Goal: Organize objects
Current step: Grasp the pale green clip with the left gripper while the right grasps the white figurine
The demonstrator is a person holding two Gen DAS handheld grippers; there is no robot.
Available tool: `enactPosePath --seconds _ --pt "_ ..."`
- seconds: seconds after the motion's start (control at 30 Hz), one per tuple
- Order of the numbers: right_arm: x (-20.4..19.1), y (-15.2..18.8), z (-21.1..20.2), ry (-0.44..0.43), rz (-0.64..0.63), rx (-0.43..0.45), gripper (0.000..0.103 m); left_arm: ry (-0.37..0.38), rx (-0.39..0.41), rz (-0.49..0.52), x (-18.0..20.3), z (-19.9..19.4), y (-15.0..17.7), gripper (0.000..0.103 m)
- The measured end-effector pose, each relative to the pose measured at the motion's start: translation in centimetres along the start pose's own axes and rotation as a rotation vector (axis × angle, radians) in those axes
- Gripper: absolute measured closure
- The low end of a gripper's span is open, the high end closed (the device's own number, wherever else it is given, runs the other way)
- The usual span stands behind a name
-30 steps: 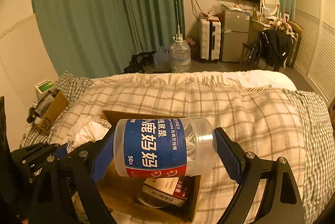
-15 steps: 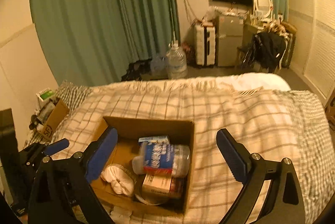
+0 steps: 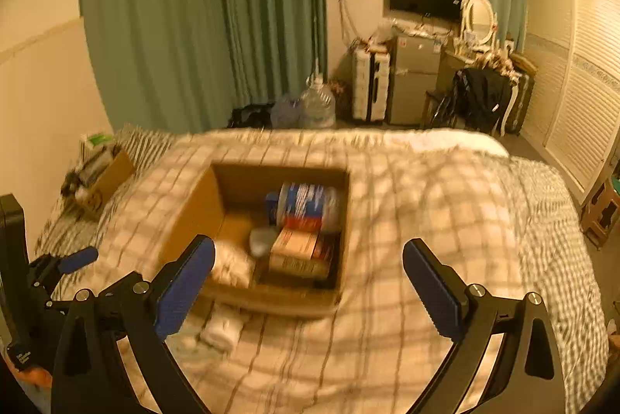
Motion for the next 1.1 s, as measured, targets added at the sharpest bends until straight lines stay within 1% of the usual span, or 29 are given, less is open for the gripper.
enactPosePath --seconds 0.2,0.27,0.33,0.4,0.53,0.57,0.7,0.73,0.8,0.83,0.9,0.97,1.07,1.1 --pt "-0.9 4.8 2.7 0.034 -0.034 -0.089 0.005 -0.021 -0.049 0.033 0.9 2.1 4.0 0.018" --pt "-0.5 6.1 3.8 0.037 -0.032 -0.128 0.005 -0.022 -0.095 0.059 1.6 3.5 5.3 0.018" --pt "0.3 7.3 4.9 0.042 -0.018 -0.167 0.005 0.000 -0.150 0.081 2.2 4.8 6.2 0.018" --pt "0.7 7.9 5.8 0.037 0.001 -0.192 0.005 0.002 -0.192 0.088 2.3 5.9 6.7 0.018" --pt "0.8 8.1 6.5 0.020 0.015 -0.200 0.005 0.010 -0.279 0.100 2.7 8.3 7.6 0.022" --pt "0.9 8.1 6.7 0.019 0.017 -0.203 0.005 0.012 -0.289 0.104 2.9 8.7 7.6 0.022" --pt "0.9 8.4 7.8 0.013 0.033 -0.234 0.005 0.055 -0.345 0.152 4.3 10.3 8.3 0.022" --pt "1.0 8.5 7.9 0.013 0.037 -0.240 0.005 0.064 -0.378 0.175 4.7 11.0 8.7 0.021" --pt "1.1 8.6 8.2 0.014 0.045 -0.248 0.005 0.058 -0.433 0.215 5.3 12.2 9.4 0.017" --pt "1.2 8.6 8.3 0.016 0.048 -0.250 0.005 0.053 -0.446 0.225 5.5 12.5 9.5 0.017" --pt "1.3 8.6 8.4 0.023 0.065 -0.251 0.005 0.053 -0.451 0.229 5.6 12.6 9.6 0.017" --pt "1.4 8.7 8.3 0.025 0.072 -0.255 0.005 0.053 -0.442 0.230 5.6 12.2 9.6 0.020" --pt "1.6 8.8 8.0 0.027 0.081 -0.250 0.005 0.037 -0.411 0.256 5.8 10.8 9.7 0.029" --pt "1.6 8.7 7.8 0.028 0.083 -0.247 0.005 0.028 -0.397 0.273 6.0 10.1 9.8 0.035"
Point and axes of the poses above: each gripper's, at about its wrist camera, not at the fingertips, and z roughly the way its jaws point, x to its right, y to its underside, the point moved 3 cm from there along z, roughly the way its jaws point, and after that the axes turned 6 degrees about -y, right-handed, at the moved point
